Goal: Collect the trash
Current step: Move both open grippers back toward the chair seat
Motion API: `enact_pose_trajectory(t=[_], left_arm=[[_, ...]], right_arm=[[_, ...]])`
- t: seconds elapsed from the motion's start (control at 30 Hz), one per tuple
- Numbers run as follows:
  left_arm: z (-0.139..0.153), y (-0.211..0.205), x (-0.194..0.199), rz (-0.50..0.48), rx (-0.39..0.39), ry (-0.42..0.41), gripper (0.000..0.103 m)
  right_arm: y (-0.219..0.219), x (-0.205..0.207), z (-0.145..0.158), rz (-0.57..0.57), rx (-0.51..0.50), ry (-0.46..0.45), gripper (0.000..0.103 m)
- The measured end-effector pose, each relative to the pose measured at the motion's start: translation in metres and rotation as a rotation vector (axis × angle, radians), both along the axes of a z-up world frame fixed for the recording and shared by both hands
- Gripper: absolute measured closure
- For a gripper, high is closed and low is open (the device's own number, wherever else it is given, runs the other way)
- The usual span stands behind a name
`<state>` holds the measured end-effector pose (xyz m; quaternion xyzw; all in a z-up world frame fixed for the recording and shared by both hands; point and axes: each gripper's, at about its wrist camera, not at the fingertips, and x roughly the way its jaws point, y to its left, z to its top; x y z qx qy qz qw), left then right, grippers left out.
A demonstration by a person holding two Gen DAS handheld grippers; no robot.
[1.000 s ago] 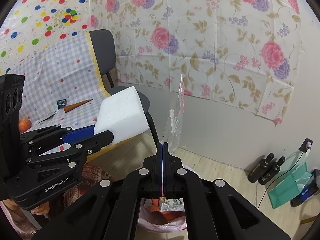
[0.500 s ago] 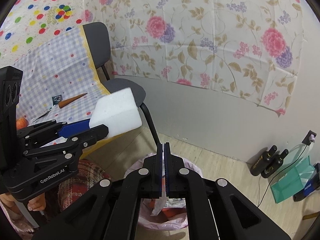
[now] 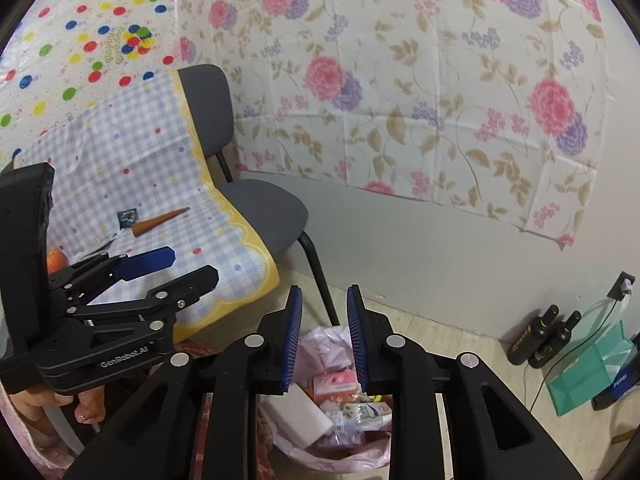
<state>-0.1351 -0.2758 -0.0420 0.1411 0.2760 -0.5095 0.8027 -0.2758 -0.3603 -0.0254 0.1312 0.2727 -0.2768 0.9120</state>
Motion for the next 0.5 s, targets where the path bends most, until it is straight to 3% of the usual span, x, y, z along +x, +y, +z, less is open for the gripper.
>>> enact_pose_trajectory(t=[0.5], left_arm=[[0.020,0.069,0.071,0.255,-0.020,-0.020,0.038]], right_arm=[[0.048,0.084,0.022,0.209,-0.022,-0.039,0.074]])
